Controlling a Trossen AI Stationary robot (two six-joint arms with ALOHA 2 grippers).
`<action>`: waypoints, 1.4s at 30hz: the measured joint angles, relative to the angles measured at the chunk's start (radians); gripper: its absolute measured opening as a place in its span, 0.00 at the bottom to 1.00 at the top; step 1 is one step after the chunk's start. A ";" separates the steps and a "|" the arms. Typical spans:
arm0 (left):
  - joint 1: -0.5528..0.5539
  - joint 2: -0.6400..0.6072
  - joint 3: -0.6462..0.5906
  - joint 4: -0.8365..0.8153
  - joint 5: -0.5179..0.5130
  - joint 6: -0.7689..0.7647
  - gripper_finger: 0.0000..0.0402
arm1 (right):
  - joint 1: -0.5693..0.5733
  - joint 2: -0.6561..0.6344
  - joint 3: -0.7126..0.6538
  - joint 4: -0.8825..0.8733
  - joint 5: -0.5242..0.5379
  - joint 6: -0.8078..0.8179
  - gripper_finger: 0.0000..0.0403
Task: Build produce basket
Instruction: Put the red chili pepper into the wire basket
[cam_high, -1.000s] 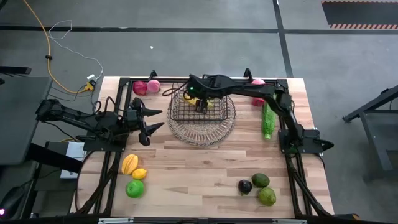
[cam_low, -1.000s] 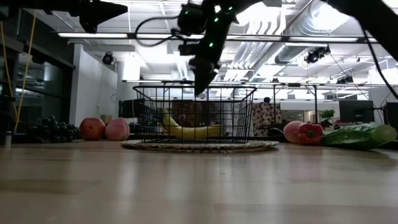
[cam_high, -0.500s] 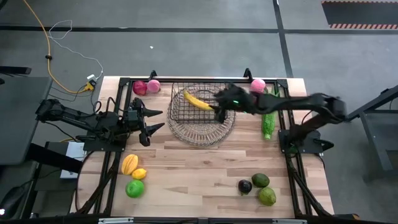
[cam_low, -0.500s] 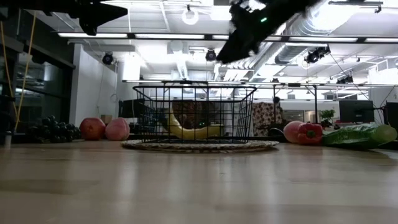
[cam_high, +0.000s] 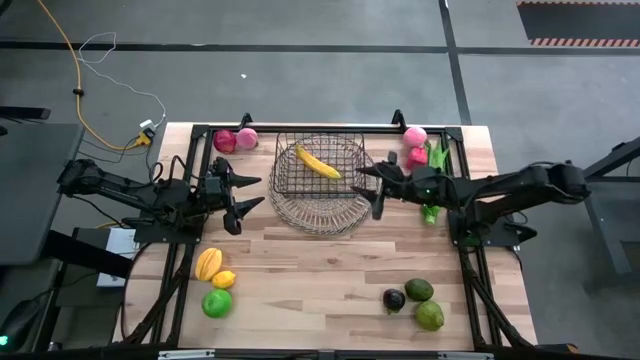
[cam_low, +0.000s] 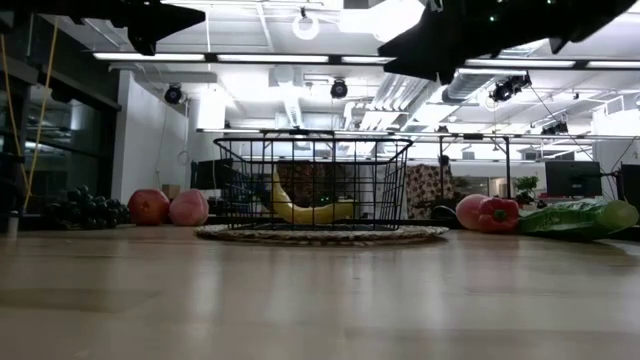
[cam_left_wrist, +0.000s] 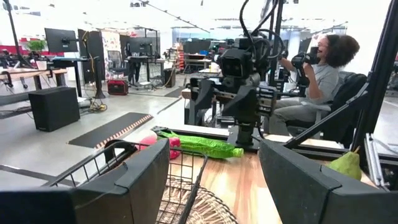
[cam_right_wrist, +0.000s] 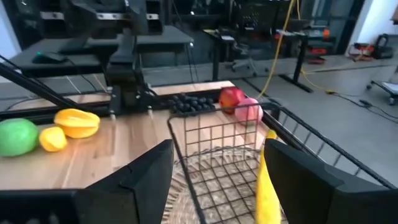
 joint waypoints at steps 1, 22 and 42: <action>0.000 0.000 0.000 0.000 -0.001 0.009 0.59 | 0.005 0.000 -0.009 0.019 0.001 -0.005 0.60; 0.000 0.000 0.000 -0.003 -0.001 0.005 0.59 | 0.009 0.000 -0.008 0.047 0.008 -0.012 0.60; 0.000 0.000 0.000 -0.008 -0.001 0.005 0.59 | -0.074 0.000 -0.007 -0.386 0.735 0.415 0.60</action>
